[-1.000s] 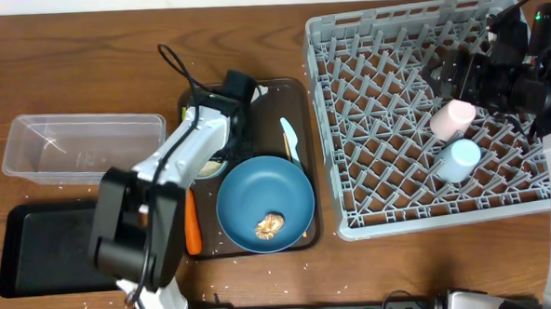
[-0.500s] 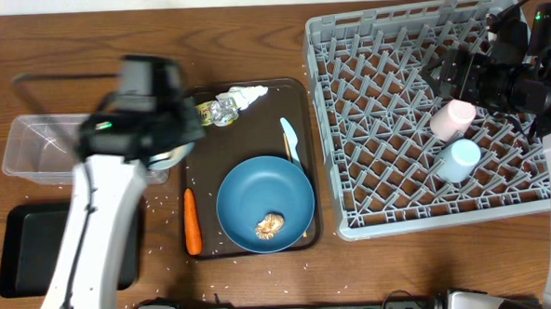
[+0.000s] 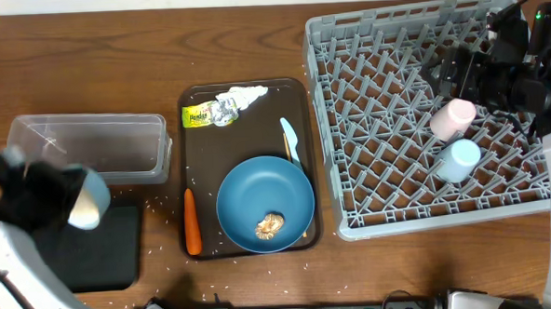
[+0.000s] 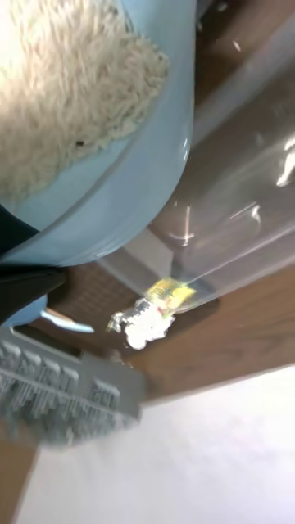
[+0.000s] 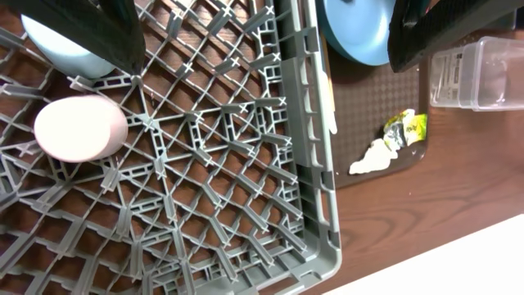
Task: Sort waste into correct bins and load items into the dishwasher rack
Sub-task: 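Carry the rice bowl left and tip rice onto the black tray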
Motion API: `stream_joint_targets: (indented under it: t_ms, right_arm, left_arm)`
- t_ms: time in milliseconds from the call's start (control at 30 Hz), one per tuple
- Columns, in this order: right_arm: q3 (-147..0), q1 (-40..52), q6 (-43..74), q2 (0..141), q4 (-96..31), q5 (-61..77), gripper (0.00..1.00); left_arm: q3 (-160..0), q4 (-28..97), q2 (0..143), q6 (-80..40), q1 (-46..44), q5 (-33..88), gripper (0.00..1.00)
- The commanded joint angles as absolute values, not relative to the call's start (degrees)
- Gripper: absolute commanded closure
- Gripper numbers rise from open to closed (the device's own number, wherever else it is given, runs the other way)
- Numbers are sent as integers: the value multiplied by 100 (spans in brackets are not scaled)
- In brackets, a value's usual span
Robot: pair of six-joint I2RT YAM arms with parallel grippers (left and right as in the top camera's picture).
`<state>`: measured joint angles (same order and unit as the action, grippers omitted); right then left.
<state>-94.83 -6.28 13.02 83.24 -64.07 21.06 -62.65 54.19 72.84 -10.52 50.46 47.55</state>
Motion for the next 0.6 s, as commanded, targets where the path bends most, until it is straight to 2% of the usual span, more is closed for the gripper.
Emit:
stream_joint_targets:
  t_ms: [0,133,300,567]
  right_arm:
    - [-9470,-591,1350,8326,-6333,2145,12]
    - [-9470,-593,1546,8326,-6230,2145,11]
    - [-9470,-593,1734,8326,-6106,2145,10]
    - [-9470,-593,1785,8326,-6108,2147,10]
  left_arm:
    - [-5575,5122,7266,-272,5990,6558,94]
    - [-4801,4626,7266,163,6993,7378,94]
    - [-4178,4259,7271,1072,7830,8429,94]
    - [-3809,4379,7319,1623,8350,8965,94]
